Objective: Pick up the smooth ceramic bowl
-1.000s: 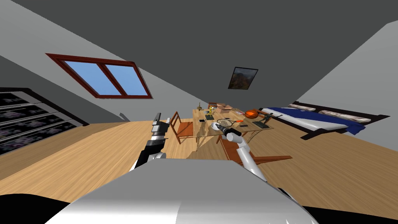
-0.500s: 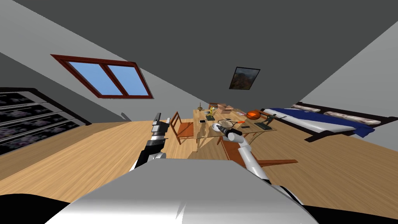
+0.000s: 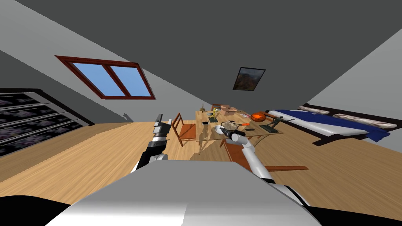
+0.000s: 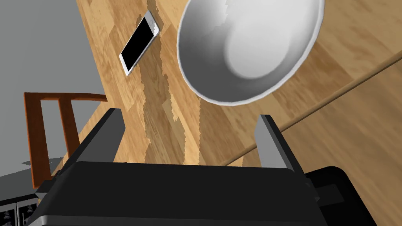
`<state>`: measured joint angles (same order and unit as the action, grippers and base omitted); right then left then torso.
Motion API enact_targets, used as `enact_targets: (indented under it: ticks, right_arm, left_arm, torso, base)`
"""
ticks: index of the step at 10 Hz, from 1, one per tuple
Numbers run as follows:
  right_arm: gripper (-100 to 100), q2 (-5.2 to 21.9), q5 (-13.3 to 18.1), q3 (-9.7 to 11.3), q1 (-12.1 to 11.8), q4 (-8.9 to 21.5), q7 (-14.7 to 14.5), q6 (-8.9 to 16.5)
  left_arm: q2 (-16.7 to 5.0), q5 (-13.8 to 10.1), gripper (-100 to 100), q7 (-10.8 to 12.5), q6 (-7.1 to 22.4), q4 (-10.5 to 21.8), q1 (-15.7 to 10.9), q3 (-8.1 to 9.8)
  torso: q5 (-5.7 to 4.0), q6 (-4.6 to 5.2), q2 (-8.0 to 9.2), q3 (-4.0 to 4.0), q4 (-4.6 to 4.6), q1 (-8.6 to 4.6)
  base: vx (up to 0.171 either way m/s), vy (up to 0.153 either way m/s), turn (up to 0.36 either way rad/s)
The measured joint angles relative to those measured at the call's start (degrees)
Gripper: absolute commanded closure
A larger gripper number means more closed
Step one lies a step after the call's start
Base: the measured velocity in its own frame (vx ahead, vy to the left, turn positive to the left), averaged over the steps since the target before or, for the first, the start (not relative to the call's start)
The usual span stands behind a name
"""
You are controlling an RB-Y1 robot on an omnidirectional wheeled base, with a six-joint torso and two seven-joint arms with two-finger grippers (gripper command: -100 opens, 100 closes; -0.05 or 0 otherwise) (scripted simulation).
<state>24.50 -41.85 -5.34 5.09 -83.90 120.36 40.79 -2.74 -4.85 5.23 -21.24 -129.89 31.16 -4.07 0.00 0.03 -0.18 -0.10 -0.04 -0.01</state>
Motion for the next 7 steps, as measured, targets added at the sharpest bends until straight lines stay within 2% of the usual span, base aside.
enact_targets:
  ticks: [4, 7]
  right_arm:
    - [-100, 2.0, -2.3, -0.2, 0.6, 3.1, 5.5, 3.0]
    - [-100, 3.1, -3.1, -0.3, 0.6, 4.2, 10.6, 5.7]
  left_arm:
    - [0.0, 0.0, 0, 0.0, 0.0, 0.0, 0.0, 0.00]
    - [0.0, 0.0, 0, 0.0, 0.0, 0.0, 0.0, 0.00]
  torso:
    - [0.00, 0.00, 0.02, 0.01, 0.00, 0.01]
    - [0.00, 0.00, -0.03, -0.02, -0.01, -0.01]
  base:
    - [0.044, -0.001, 0.019]
    - [0.064, -0.004, 0.033]
